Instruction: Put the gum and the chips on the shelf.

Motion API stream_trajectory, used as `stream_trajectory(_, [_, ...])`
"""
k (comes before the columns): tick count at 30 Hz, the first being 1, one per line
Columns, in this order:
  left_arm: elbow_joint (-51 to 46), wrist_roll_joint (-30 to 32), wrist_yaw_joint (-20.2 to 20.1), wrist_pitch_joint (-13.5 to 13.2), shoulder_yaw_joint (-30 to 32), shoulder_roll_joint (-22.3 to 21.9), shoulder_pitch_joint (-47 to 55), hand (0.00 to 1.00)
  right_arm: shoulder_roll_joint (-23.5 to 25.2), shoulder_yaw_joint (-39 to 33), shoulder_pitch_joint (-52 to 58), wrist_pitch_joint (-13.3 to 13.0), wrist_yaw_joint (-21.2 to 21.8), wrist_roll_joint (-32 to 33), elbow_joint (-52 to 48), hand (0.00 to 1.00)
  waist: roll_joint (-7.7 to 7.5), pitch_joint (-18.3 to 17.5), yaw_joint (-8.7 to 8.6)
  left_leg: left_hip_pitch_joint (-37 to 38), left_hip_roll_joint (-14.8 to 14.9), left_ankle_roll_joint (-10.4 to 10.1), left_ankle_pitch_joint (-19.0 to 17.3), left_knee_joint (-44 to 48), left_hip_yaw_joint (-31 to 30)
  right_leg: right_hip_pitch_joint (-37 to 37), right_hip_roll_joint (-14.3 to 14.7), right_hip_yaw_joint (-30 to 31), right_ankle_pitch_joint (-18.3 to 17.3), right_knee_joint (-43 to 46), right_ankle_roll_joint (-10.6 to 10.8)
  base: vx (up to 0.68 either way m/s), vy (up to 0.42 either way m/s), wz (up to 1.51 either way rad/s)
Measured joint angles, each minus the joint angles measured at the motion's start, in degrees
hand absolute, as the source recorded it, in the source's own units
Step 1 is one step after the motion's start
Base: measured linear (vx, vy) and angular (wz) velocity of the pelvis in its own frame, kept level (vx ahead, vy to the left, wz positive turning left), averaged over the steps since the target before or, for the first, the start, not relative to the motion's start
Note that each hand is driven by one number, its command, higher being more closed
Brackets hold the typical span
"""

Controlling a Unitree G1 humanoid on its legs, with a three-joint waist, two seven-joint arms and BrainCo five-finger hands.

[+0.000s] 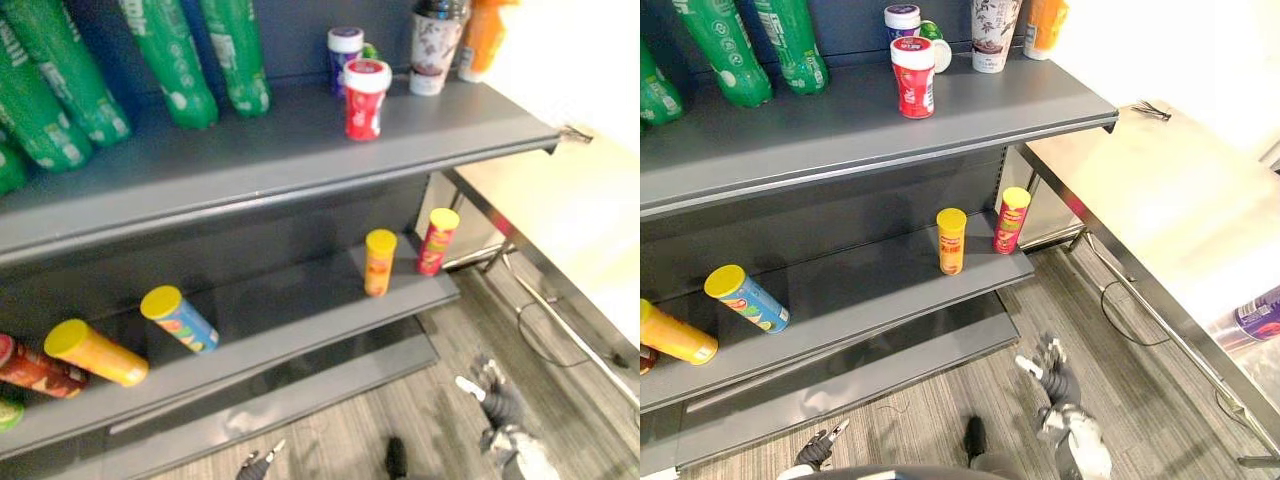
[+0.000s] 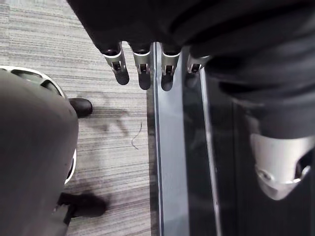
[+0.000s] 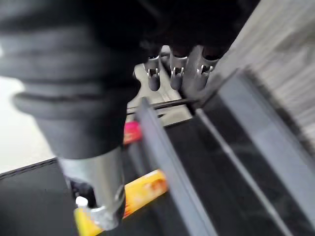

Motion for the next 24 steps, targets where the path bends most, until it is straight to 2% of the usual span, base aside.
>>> stream_trajectory(4, [-0.01,-0.08,0.28,0.0,-0.43,-0.07,-0.13,0.0,1.09,-1.15,-2.83,0.54,-3.01,0.03,12.24,0.0,0.45,0.31,0.2,0.12,0.44,-0.12,-0.06,0.04,0.16,0.05,0.46,0.17,0.06,0.0,0.08,0.0,-0.016,-0.03])
stream_trajectory(5, [0.0,-0.1,0.34,-0.05,-0.53,-0.09,-0.14,0.0,1.07,-1.86,-3.26,0.38,-3.89,-1.77,14.72,0.0,0.63,0.41,0.25,0.19,0.53,-0.19,-0.11,0.08,0.29,0.12,0.6,0.34,0.05,0.0,0.08,0.01,-0.023,-0.06])
stream_trajectory(8, [0.0,-0.17,0.38,-0.22,-0.53,-0.09,-0.18,0.0,0.76,-4.15,-5.13,-0.03,-4.55,-2.49,21.39,0.0,0.77,0.63,0.32,0.45,0.53,-0.35,-0.23,0.16,0.39,0.41,0.72,0.46,0.05,0.0,0.07,0.0,-0.006,-0.02])
stream_trajectory(11, [0.39,-0.55,0.41,-0.88,-0.53,-0.09,-0.58,0.0,0.79,-8.09,-6.21,-0.62,-5.82,-2.43,29.97,0.0,1.1,1.29,1.19,1.21,0.53,-0.55,-0.64,0.32,0.52,1.03,0.81,0.57,-0.09,0.0,-0.11,0.0,0.0,-0.01])
stream_trajectory(18, [2.0,-1.1,0.76,-0.99,-0.5,-0.06,-1.7,0.0,0.74,-13.11,-6.85,-0.68,-8.39,-4.41,36.32,0.0,1.43,2.29,1.27,1.99,0.28,-0.43,-0.97,0.32,1.6,1.42,0.82,1.52,-0.02,0.02,-0.02,0.01,0.0,-0.07])
stream_trajectory(20, [1.86,-1.19,0.76,-1.2,-0.43,-0.01,-2.49,0.0,0.75,-13.87,-7.89,-0.6,-8.61,-4.4,37.34,0.0,1.0,4.02,1.24,1.76,0.52,-0.13,-2.27,3.15,1.88,1.96,0.7,2.67,-0.19,0.36,0.42,-0.02,0.02,-0.16])
stream_trajectory(21, [1.52,-1.25,0.79,-1.34,-0.48,-0.03,-3.16,0.0,0.69,-14.18,-8.67,-0.64,-8.7,-4.35,37.32,0.0,0.89,5.06,1.26,-0.82,1.43,0.25,-4.56,8.55,1.88,1.34,0.66,3.17,-0.05,0.93,0.62,-0.05,0.02,-0.22])
stream_trajectory(24, [1.51,-3.31,1.23,-1.37,-1.83,-0.11,-4.95,0.0,0.44,-15.94,-11.07,-1.23,-9.01,-3.82,36.86,0.0,1.14,7.28,0.97,-4.96,2.55,1.23,-8.52,15.66,3.57,-3.59,0.92,5.99,-0.15,5.33,1.2,-0.14,0.035,-0.48])
